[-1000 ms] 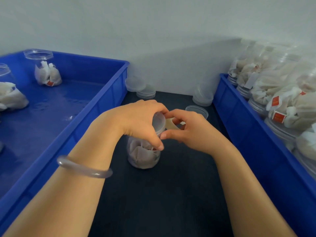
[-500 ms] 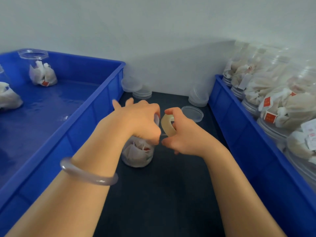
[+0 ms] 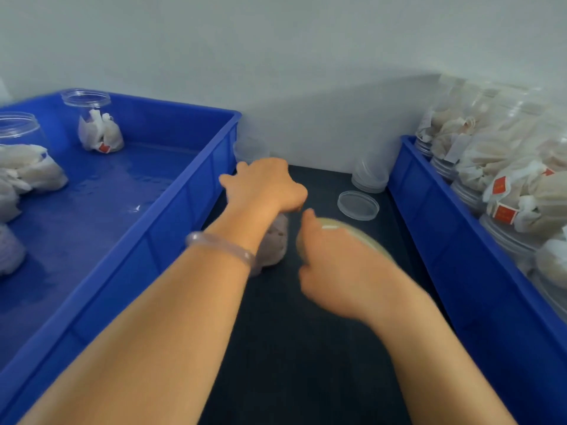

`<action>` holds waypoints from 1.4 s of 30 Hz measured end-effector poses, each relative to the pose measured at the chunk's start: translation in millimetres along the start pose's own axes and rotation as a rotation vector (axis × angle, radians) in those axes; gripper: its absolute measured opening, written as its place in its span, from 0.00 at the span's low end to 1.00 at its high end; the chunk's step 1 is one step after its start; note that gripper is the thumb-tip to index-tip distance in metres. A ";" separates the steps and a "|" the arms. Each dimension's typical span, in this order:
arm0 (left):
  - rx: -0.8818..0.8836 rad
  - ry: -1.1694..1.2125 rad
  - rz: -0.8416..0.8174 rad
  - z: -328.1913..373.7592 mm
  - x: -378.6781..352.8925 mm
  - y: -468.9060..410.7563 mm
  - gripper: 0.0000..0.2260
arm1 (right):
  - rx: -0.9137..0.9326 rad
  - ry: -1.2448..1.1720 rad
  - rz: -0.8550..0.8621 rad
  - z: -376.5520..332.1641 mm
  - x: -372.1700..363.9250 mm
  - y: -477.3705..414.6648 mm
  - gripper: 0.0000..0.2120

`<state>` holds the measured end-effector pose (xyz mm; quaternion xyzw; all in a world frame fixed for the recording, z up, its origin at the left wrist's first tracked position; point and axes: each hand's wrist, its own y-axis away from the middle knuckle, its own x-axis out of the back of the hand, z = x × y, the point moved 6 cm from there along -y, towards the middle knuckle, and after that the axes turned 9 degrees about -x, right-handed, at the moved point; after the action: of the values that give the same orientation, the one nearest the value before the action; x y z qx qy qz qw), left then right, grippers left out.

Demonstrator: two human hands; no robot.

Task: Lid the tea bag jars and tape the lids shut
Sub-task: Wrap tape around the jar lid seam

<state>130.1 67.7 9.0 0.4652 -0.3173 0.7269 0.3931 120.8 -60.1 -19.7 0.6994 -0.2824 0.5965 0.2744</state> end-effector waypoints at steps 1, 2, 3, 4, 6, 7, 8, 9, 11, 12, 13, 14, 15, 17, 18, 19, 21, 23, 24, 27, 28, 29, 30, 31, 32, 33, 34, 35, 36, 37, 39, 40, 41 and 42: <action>0.016 -0.014 -0.015 -4.0 0.0 -3.5 0.11 | 0.020 0.007 -0.027 -0.2 -4.6 0.4 0.38; -0.007 -0.040 -0.049 -4.4 -2.2 -6.2 0.12 | -0.004 -0.001 -0.050 4.9 -8.1 -2.9 0.38; -0.051 -0.063 -0.076 -2.9 -3.6 -8.9 0.13 | -0.055 -0.022 -0.067 12.6 -10.7 -9.3 0.38; -0.080 -0.065 -0.087 -2.7 -4.9 -10.2 0.15 | -0.112 -0.049 -0.085 21.8 -16.5 -17.5 0.38; -0.096 -0.059 -0.115 -3.9 -7.4 -9.9 0.20 | -0.162 -0.070 -0.125 33.9 -33.7 -33.0 0.40; -0.100 -0.069 -0.147 -4.0 -8.0 -10.0 0.24 | -0.170 -0.077 -0.139 35.4 -41.7 -37.4 0.41; -0.109 -0.080 -0.171 -3.3 -7.7 -8.9 0.29 | -0.170 -0.075 -0.139 35.5 -48.9 -40.1 0.42; -0.130 -0.062 -0.147 -2.5 -5.6 -7.9 0.35 | -0.158 -0.052 -0.114 35.1 -55.0 -42.2 0.42; -0.204 0.130 0.099 -4.2 8.3 -3.2 0.37 | -0.137 0.022 -0.057 35.4 -62.8 -45.7 0.42; -0.238 0.294 0.300 -10.0 17.4 3.2 0.34 | -0.132 0.053 -0.051 36.7 -64.9 -47.1 0.42; -0.256 0.463 0.482 -21.2 21.9 10.1 0.28 | -0.125 0.064 -0.049 37.9 -66.1 -48.9 0.42; -0.249 0.616 0.591 -33.5 20.1 16.6 0.21 | -0.117 0.063 -0.044 38.6 -66.4 -49.4 0.41; -0.211 0.741 0.617 -45.3 12.1 21.3 0.14 | -0.110 0.064 -0.035 38.6 -66.2 -49.1 0.40; -0.113 0.980 0.500 -61.3 -16.1 24.5 0.09 | -0.100 0.078 -0.035 39.5 -65.7 -48.6 0.40; -0.076 1.092 0.427 -65.1 -30.2 24.6 0.12 | -0.097 0.065 -0.038 40.8 -63.6 -49.0 0.41; -0.043 1.155 0.377 -67.6 -40.7 24.0 0.17 | -0.090 -0.001 -0.019 40.5 -59.1 -49.0 0.43; 0.001 1.184 0.354 -69.1 -48.8 22.7 0.28 | -0.060 -0.378 0.104 35.2 -43.2 -47.2 0.45; 0.006 1.192 0.372 -66.8 -49.0 23.7 0.35 | 0.004 -0.939 0.246 29.1 -29.6 -43.4 0.36; 0.004 1.209 0.384 -65.4 -49.2 25.4 0.35 | 0.039 -1.142 0.287 25.4 -26.4 -41.2 0.30; 0.020 1.274 0.412 -65.0 -54.1 29.9 0.30 | 0.061 -1.347 0.415 20.5 -21.5 -36.8 0.19; 0.031 1.286 0.419 -65.4 -55.9 30.9 0.30 | 0.050 -1.371 0.447 20.5 -20.7 -36.1 0.17; 0.042 1.278 0.427 -65.8 -56.9 31.2 0.30 | 0.044 -1.406 0.463 21.3 -21.2 -36.4 0.15; 0.046 1.263 0.436 -66.1 -57.4 31.3 0.30 | 0.050 -1.447 0.464 21.8 -22.1 -36.5 0.14; 0.044 1.257 0.448 -66.5 -57.4 31.5 0.31 | 0.059 -1.474 0.467 21.9 -22.6 -35.8 0.13; 0.040 1.261 0.460 -67.1 -57.4 31.2 0.31 | 0.067 -1.480 0.476 21.5 -22.7 -34.5 0.14; 0.037 1.268 0.472 -68.1 -57.2 31.1 0.31 | 0.076 -1.466 0.492 21.4 -22.9 -33.0 0.13; 0.034 1.273 0.482 -68.9 -57.0 30.9 0.31 | 0.090 -1.445 0.507 20.9 -22.9 -31.7 0.12; 0.033 1.273 0.489 -69.6 -57.2 30.6 0.31 | 0.103 -1.406 0.528 20.0 -22.6 -30.2 0.12; 0.037 1.275 0.493 -70.5 -58.0 30.7 0.32 | 0.113 -1.347 0.558 19.1 -22.4 -28.4 0.12; 0.048 1.285 0.493 -71.1 -59.0 30.4 0.32 | 0.119 -1.276 0.593 19.0 -22.0 -26.9 0.11; 0.070 1.302 0.492 -71.1 -61.4 29.9 0.32 | 0.134 -1.160 0.636 20.7 -20.0 -24.8 0.10; 0.067 1.291 0.497 -70.8 -61.5 29.2 0.32 | 0.152 -1.112 0.631 22.3 -18.6 -24.6 0.09; 0.057 1.273 0.505 -70.2 -61.2 28.5 0.31 | 0.175 -1.069 0.600 24.2 -16.8 -24.8 0.08; 0.043 1.259 0.514 -70.1 -60.4 27.6 0.30 | 0.200 -1.038 0.547 26.2 -14.6 -25.2 0.07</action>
<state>91.9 95.5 -75.1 -0.1291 -0.1138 0.9357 0.3081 154.9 -60.6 -38.9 0.8238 -0.4921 0.2495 -0.1303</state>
